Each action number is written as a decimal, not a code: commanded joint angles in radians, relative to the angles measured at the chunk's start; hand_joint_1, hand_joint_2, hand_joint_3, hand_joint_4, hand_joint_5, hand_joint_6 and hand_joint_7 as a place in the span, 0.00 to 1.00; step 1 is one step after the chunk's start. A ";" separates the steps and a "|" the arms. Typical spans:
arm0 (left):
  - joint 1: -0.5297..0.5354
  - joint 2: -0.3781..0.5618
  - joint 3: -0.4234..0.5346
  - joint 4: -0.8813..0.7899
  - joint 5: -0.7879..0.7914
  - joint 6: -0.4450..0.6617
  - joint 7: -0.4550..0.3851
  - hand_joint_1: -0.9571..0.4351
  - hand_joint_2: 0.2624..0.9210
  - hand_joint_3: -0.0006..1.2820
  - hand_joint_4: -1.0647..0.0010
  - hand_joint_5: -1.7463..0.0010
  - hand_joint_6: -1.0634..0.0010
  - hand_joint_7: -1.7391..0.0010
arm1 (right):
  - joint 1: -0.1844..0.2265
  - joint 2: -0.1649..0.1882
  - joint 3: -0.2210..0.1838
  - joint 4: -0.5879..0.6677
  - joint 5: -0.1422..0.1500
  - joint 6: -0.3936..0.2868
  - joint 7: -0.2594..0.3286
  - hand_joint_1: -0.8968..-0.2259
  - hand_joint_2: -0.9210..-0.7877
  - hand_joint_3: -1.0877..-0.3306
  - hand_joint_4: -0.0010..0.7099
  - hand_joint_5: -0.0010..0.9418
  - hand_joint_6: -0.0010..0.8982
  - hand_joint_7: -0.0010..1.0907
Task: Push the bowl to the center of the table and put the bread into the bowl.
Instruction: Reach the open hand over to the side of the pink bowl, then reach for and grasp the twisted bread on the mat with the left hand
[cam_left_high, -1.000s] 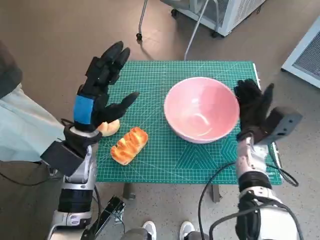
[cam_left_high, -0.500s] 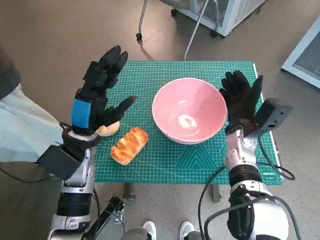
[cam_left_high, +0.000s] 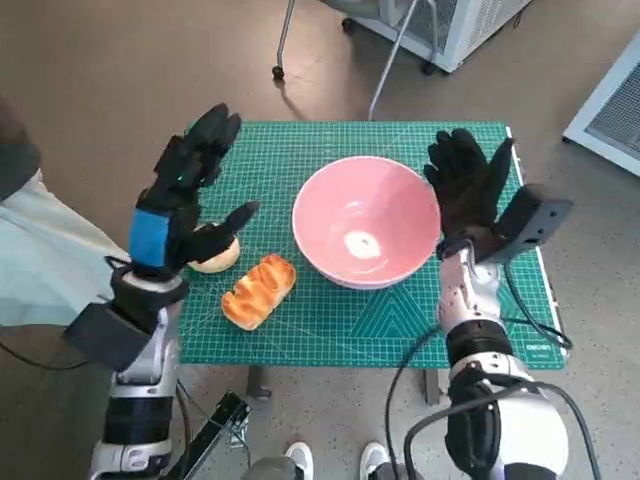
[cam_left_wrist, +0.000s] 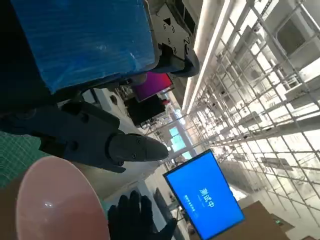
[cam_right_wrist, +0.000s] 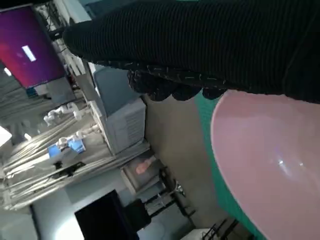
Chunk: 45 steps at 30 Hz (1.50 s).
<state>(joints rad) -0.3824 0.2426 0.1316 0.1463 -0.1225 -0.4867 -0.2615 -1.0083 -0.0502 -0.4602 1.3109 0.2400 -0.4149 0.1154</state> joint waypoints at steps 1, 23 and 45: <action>0.048 0.046 0.019 -0.067 0.041 0.035 0.012 0.40 1.00 0.17 0.67 1.00 0.65 0.91 | 0.000 -0.021 0.041 -0.009 -0.048 -0.046 -0.026 0.56 0.00 0.37 0.28 0.01 0.07 0.54; 0.256 0.236 -0.042 -0.740 0.283 0.939 -0.114 0.30 1.00 0.07 0.82 1.00 0.72 0.96 | 0.095 -0.074 0.266 -0.399 -0.129 -0.536 0.192 0.37 0.00 0.38 0.38 0.02 0.01 0.69; 0.277 0.220 -0.333 -0.750 0.558 1.154 -0.052 0.31 0.94 0.00 0.81 0.99 0.71 0.97 | 0.183 -0.099 0.354 -0.573 -0.191 -0.561 0.141 0.41 0.00 0.33 0.41 0.03 0.00 0.71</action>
<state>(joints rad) -0.0968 0.4661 -0.1725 -0.6182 0.3944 0.6353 -0.3234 -0.8469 -0.1448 -0.1135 0.7328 0.0625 -0.9759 0.2660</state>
